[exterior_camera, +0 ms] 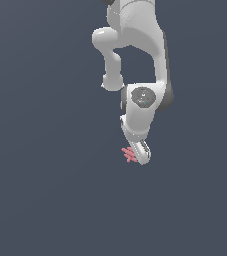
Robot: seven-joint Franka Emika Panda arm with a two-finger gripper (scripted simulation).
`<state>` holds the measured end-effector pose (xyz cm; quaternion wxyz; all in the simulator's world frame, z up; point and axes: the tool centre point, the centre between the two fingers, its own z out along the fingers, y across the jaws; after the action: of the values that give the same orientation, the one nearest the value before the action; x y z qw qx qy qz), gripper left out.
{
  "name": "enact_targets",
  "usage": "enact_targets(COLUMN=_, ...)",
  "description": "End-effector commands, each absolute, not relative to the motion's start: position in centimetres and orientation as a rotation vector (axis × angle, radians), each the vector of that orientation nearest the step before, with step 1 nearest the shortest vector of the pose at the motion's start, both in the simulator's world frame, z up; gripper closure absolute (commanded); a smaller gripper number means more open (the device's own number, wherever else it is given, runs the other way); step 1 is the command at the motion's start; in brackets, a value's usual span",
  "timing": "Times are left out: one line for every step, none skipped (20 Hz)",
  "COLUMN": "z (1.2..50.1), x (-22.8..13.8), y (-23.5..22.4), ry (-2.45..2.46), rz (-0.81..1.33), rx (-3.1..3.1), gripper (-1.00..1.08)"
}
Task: Pick up the object and move it to a goal position.
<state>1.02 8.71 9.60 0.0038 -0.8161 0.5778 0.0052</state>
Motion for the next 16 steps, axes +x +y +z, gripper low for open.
enact_targets(z=9.2, x=1.0, y=8.9, ry=1.887, rz=0.013, rx=-2.505, gripper=-0.92)
enact_targets(z=9.0, x=1.0, y=9.0, ry=1.913, rz=0.011, rx=-2.486, gripper=-0.92)
enact_targets(z=8.9, x=1.0, y=9.0, ry=1.937, rz=0.01, rx=-2.468, gripper=-0.92)
enact_targets(z=8.8, x=0.9, y=9.1, ry=1.959, rz=0.009, rx=-2.452, gripper=-0.92)
enact_targets(z=8.7, x=0.9, y=9.1, ry=1.979, rz=0.008, rx=-2.436, gripper=-0.92)
enact_targets(z=8.6, x=0.9, y=9.2, ry=1.998, rz=0.006, rx=-2.422, gripper=-0.92)
enact_targets(z=8.5, x=0.9, y=9.2, ry=2.014, rz=0.005, rx=-2.408, gripper=-0.92)
enact_targets(z=8.4, x=0.9, y=9.3, ry=2.029, rz=0.004, rx=-2.396, gripper=-0.92)
enact_targets(z=8.3, x=0.9, y=9.3, ry=2.043, rz=0.004, rx=-2.385, gripper=-0.92)
enact_targets(z=8.2, x=0.9, y=9.3, ry=2.055, rz=0.003, rx=-2.375, gripper=-0.92)
enact_targets(z=8.2, x=0.9, y=9.3, ry=2.065, rz=0.002, rx=-2.367, gripper=-0.92)
enact_targets(z=8.1, x=0.9, y=9.4, ry=2.074, rz=0.001, rx=-2.359, gripper=-0.92)
enact_targets(z=8.1, x=0.9, y=9.4, ry=2.081, rz=0.001, rx=-2.353, gripper=-0.92)
enact_targets(z=8.1, x=0.9, y=9.4, ry=2.086, rz=0.001, rx=-2.349, gripper=-0.92)
enact_targets(z=8.0, x=0.9, y=9.4, ry=2.09, rz=0.0, rx=-2.346, gripper=-0.92)
enact_targets(z=8.0, x=0.9, y=9.4, ry=2.092, rz=0.0, rx=-2.344, gripper=-0.92)
